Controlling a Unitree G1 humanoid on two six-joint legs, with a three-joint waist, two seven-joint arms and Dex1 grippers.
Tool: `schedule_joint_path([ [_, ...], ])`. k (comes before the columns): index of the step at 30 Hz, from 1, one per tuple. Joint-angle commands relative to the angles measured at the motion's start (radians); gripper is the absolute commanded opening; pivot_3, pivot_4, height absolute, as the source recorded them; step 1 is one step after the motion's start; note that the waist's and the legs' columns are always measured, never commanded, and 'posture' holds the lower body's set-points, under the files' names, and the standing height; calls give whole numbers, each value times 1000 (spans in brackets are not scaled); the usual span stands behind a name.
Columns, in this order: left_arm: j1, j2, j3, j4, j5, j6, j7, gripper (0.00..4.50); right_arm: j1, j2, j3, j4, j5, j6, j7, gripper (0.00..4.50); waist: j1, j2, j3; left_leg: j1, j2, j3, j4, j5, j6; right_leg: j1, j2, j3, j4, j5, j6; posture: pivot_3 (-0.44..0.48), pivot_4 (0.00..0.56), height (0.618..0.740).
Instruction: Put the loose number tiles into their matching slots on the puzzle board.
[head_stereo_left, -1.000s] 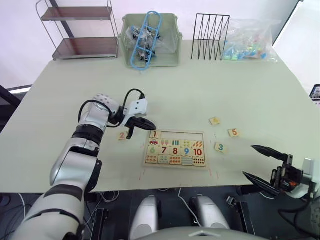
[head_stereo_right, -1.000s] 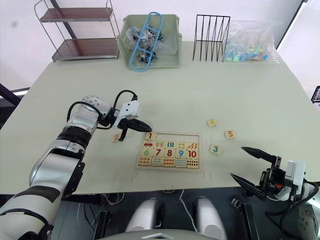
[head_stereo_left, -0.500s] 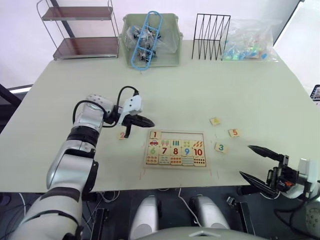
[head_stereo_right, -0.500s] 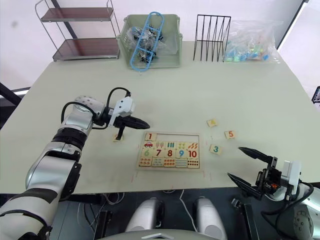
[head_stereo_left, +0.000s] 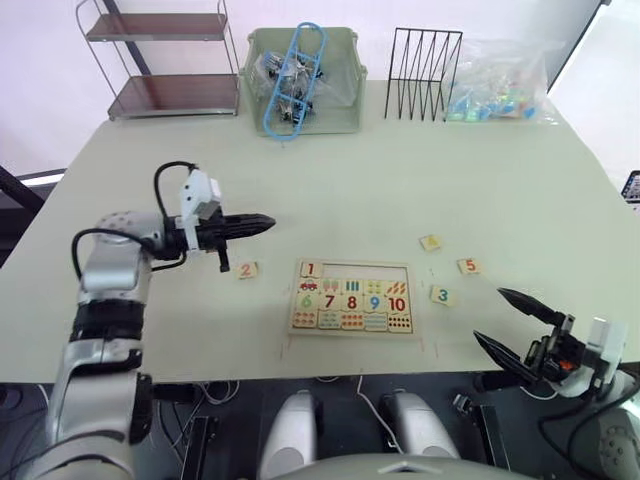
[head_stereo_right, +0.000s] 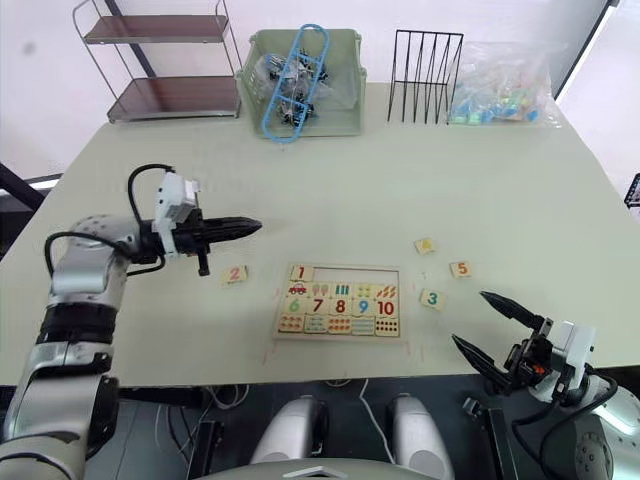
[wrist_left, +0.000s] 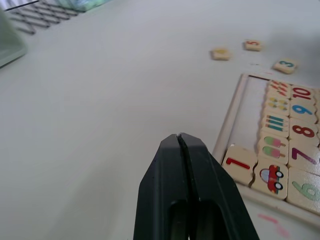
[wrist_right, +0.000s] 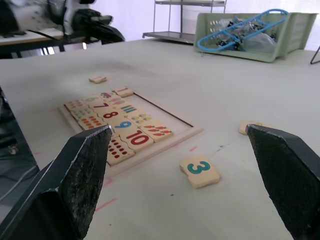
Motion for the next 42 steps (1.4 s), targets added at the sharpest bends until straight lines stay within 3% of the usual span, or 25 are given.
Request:
schedule_joint_path([
  [1,129,29,95,-116,-35,28,85,22,15,21,-22,-39,-46,-9,-108,4500,-2,1,0,1,0,0,0,0,0,0,0,1,0,0,0,0,150,740],
  [7,363,22,246,-289,-138,124,196,22,49,50,-8,-104,-95,12,-239,4500,4,1,0,0,2,0,-1,0,0,0,-1,0,0,0,0,0,150,740],
  [12,513,10,329,-436,-219,207,256,22,69,51,10,-116,-95,21,-265,4500,6,1,-1,0,2,0,-1,0,0,0,-2,0,-1,-2,-3,0,150,740],
  [15,588,-17,371,-513,-234,218,324,832,67,41,-1,-90,-82,24,-261,4500,2,1,-1,1,2,1,-1,0,0,0,-2,1,-1,-2,-4,0,150,740],
  [22,745,-86,397,-600,-207,146,396,4337,9,22,-61,7,-61,31,-289,4500,0,0,-1,1,2,1,-1,0,0,0,-2,2,-1,-2,-4,0,150,740],
  [27,809,-138,409,-623,-212,103,440,4436,-17,-45,-103,81,-55,84,-286,4500,1,0,-2,1,1,3,-1,0,0,0,-2,1,-1,-3,-4,0,150,740],
  [34,866,-215,362,-646,-188,23,477,4436,-61,-116,-133,161,9,119,-164,4500,0,0,-2,2,0,4,-1,0,0,0,0,2,-2,-3,-4,0,150,740],
  [42,863,-224,319,-605,-165,-39,471,4436,-78,-150,-134,203,-10,103,-87,4500,0,0,-3,2,0,4,-1,0,0,0,0,3,-2,-3,-4,0,150,740],
])
